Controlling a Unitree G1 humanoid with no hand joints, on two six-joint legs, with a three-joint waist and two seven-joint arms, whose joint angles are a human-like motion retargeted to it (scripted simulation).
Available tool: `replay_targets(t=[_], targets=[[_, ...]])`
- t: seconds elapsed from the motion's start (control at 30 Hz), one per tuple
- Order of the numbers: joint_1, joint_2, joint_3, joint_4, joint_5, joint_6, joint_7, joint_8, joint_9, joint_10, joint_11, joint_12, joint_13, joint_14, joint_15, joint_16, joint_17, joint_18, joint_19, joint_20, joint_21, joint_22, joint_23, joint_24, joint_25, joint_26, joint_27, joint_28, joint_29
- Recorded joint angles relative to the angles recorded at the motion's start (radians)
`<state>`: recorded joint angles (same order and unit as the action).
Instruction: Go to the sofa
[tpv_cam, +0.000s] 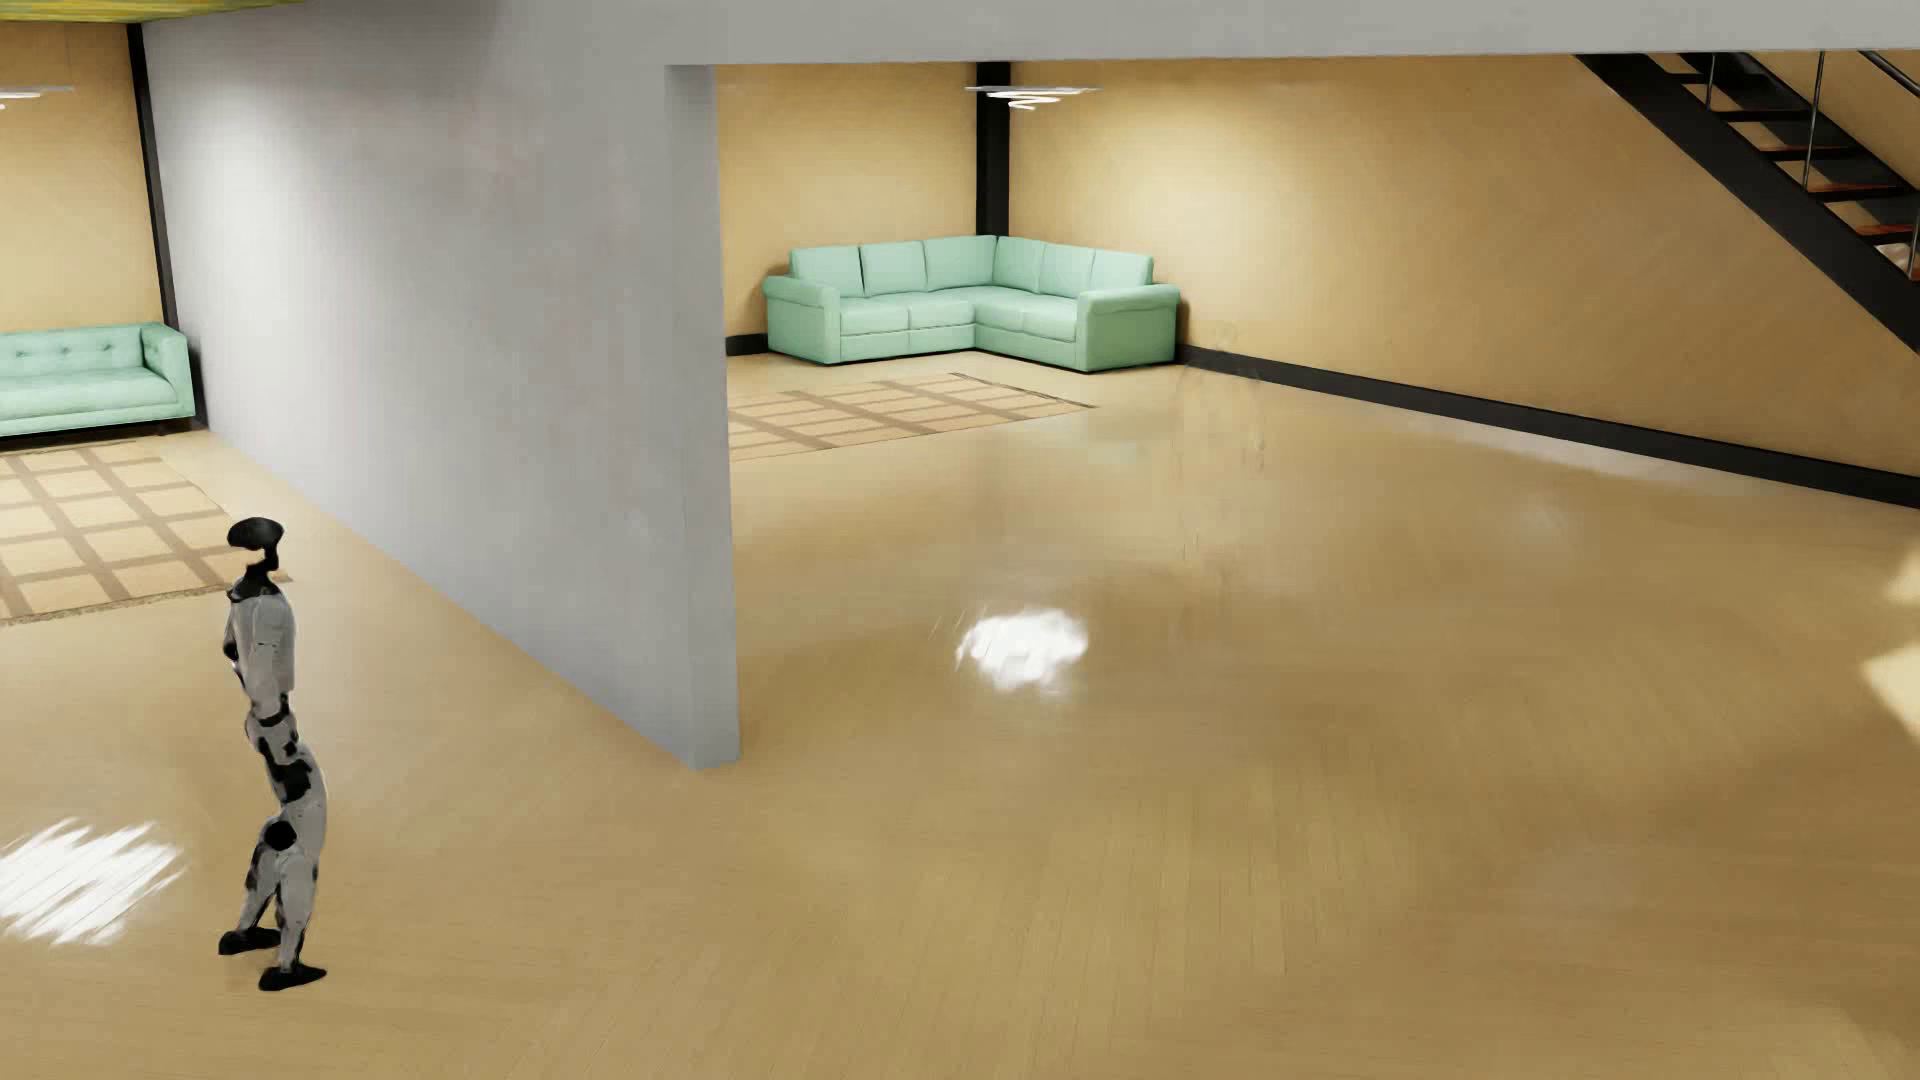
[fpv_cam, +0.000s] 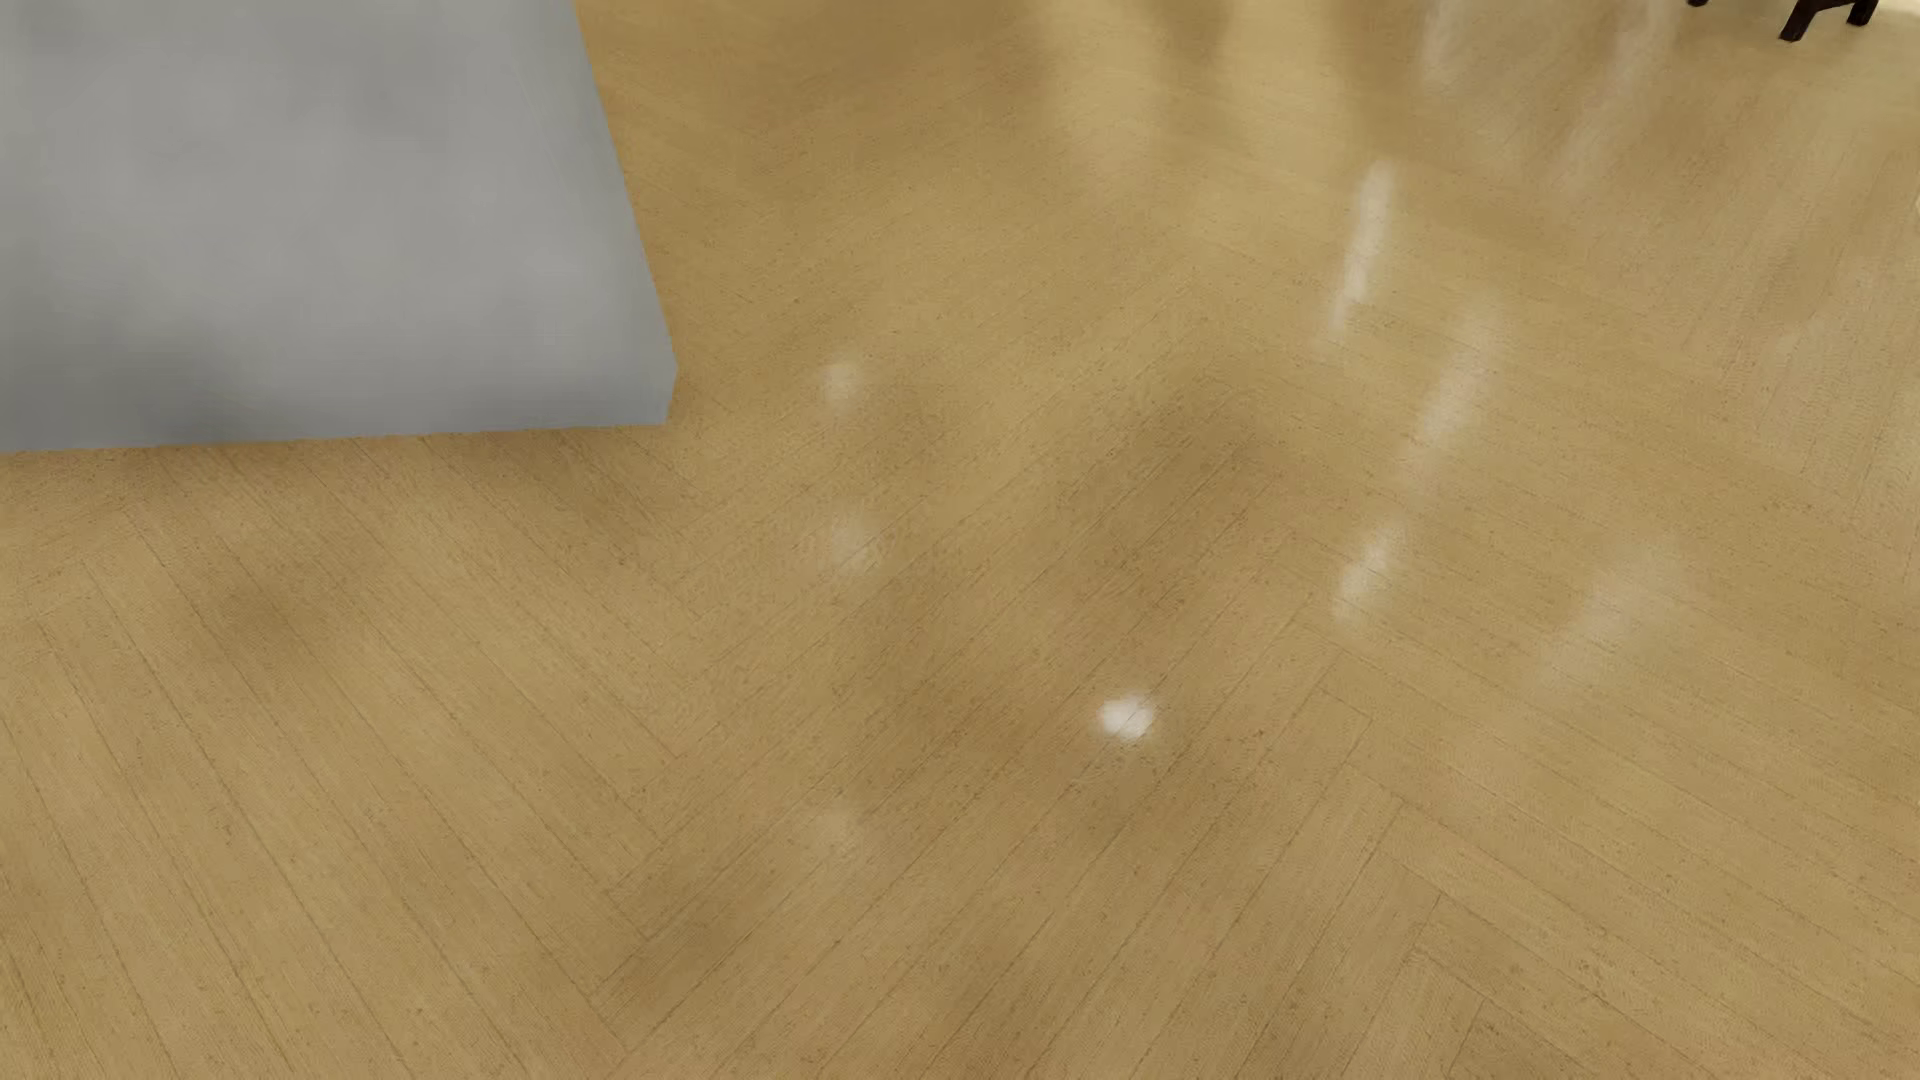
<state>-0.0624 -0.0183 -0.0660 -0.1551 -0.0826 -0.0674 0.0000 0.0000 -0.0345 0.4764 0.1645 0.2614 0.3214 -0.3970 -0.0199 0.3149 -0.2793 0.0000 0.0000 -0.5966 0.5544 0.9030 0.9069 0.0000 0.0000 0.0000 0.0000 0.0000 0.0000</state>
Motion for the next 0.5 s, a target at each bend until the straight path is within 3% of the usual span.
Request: replay_targets(t=[0.03, 0.07, 0.17, 0.3, 0.5], targets=[[0.015, -0.033, 0.039, -0.017, 0.004, 0.001, 0.000, 0.000, -0.001, -0.053, 0.349, -0.005, -0.013, 0.005, -0.093, 0.001, -0.003, 0.000, 0.000, 0.006, -0.032, 0.029, -0.008, 0.000, 0.000, 0.000, 0.000, 0.000, 0.000], [0.021, -0.029, 0.036, -0.013, 0.003, 0.002, 0.000, 0.000, 0.005, -0.032, 0.353, -0.007, -0.030, 0.023, -0.115, 0.001, -0.017, 0.000, 0.000, 0.028, -0.084, 0.026, -0.016, 0.000, 0.000, 0.000, 0.000, 0.000, 0.000], [0.024, -0.037, 0.024, -0.024, -0.003, 0.003, 0.000, 0.000, 0.005, -0.048, 0.363, -0.055, -0.090, 0.042, -0.135, 0.007, -0.038, 0.000, 0.000, -0.025, -0.072, 0.052, -0.059, 0.000, 0.000, 0.000, 0.000, 0.000, 0.000], [0.000, -0.022, 0.037, -0.032, -0.006, -0.005, 0.000, 0.000, 0.005, -0.056, 0.355, -0.082, -0.131, 0.105, -0.140, 0.007, -0.017, 0.000, 0.000, 0.004, -0.100, -0.001, -0.072, 0.000, 0.000, 0.000, 0.000, 0.000, 0.000], [-0.019, -0.043, 0.030, -0.047, 0.002, -0.004, 0.000, 0.000, 0.020, -0.038, 0.376, -0.088, -0.113, 0.166, -0.216, -0.011, -0.025, 0.000, 0.000, -0.024, -0.092, -0.042, -0.074, 0.000, 0.000, 0.000, 0.000, 0.000, 0.000]])
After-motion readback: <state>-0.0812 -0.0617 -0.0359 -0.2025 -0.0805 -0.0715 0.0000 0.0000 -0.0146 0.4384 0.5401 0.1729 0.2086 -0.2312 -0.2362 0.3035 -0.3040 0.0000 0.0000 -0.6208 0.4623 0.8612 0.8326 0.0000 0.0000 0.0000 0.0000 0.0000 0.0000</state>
